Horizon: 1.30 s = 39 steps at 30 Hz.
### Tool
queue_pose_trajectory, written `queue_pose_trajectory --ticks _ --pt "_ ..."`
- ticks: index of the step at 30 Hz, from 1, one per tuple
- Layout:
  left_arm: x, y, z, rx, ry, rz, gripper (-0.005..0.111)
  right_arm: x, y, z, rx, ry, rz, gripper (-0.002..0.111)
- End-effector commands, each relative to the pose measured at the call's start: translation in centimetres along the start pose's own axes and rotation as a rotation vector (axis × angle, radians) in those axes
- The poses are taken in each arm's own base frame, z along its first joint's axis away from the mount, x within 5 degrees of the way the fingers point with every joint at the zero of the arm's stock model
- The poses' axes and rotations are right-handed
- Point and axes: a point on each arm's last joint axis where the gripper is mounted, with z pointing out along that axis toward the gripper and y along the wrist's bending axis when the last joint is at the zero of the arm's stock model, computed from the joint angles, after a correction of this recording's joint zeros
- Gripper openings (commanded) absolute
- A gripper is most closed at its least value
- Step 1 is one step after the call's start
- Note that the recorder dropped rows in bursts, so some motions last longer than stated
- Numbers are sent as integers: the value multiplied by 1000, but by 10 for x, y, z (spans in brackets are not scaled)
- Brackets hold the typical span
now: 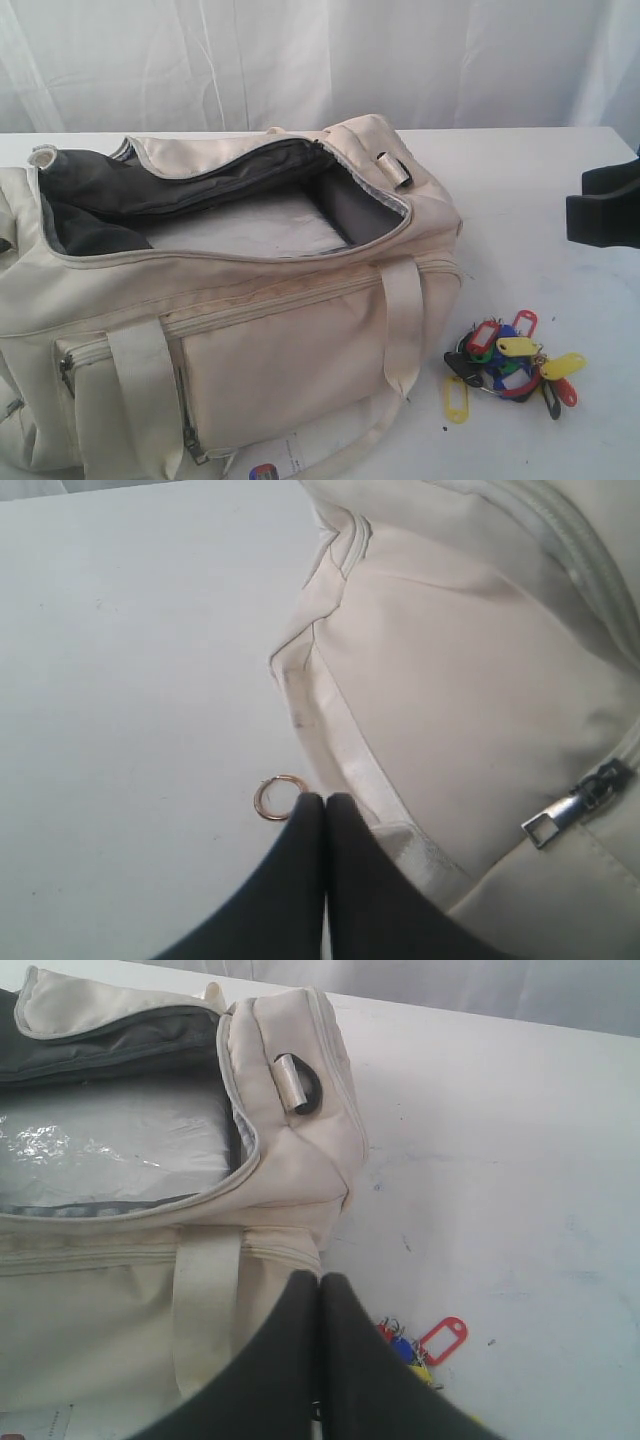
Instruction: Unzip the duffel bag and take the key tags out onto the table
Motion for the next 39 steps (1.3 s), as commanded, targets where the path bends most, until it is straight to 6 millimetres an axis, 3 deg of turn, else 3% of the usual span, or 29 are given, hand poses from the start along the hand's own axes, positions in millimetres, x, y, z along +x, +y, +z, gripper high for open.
queue_pose_trajectory --ticks 1,22,25,27,29,31,35,39 --pt "1 0 0 1 1 -26 0 0 -2 -1 12 -6 -10 0" --pt "1 0 0 1 1 -23 0 0 -2 -1 11 -7 -10 0" --pt "1 0 0 1 3 -23 0 -1 -15 -24 53 -92 30 0" --pt "1 0 0 1 3 -23 0 2 -29 -55 112 -223 107 0" --pt "1 0 0 1 3 -23 0 15 -37 -82 164 -413 130 0" --pt "1 0 0 1 3 -23 0 38 -41 -91 236 -546 104 0" --pt "1 0 0 1 3 -23 0 75 -42 -83 303 -691 119 0" --pt "1 0 0 1 3 -23 0 100 -44 -68 317 -697 165 0"
